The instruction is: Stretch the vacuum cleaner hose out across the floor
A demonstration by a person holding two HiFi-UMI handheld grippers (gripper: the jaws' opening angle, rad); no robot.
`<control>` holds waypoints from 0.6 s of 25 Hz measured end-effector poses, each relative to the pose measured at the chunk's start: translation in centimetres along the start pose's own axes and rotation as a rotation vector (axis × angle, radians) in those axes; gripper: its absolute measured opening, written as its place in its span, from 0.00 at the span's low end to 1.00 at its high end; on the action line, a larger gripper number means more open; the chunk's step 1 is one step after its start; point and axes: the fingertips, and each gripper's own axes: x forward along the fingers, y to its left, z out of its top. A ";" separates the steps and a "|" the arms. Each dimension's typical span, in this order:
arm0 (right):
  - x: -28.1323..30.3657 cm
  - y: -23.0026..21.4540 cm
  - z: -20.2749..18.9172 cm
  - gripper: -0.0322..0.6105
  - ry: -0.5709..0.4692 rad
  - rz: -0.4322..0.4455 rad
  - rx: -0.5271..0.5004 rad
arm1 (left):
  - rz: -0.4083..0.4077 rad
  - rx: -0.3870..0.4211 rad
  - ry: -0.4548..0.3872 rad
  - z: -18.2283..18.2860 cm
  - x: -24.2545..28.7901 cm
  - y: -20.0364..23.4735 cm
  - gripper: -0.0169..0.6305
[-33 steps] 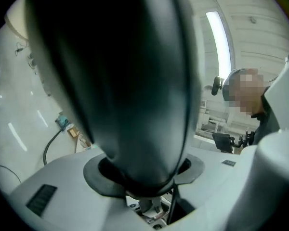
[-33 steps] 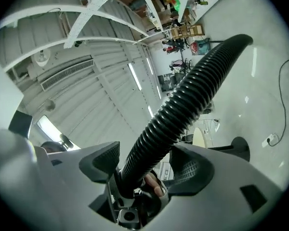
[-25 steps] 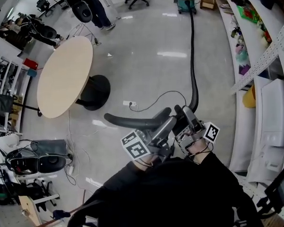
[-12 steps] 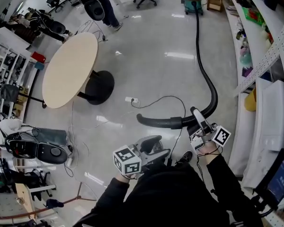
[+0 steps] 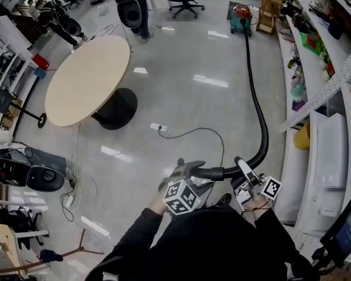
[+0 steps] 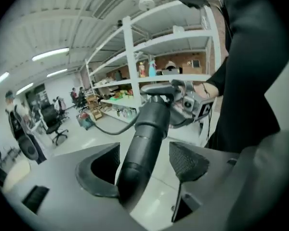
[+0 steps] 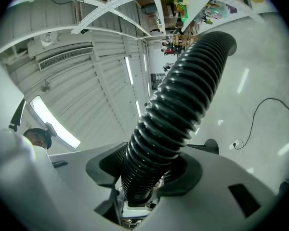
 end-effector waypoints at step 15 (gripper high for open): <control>2.0 -4.7 -16.2 0.49 0.077 -0.092 0.178 | -0.228 0.259 0.254 -14.9 -7.5 -5.1 0.14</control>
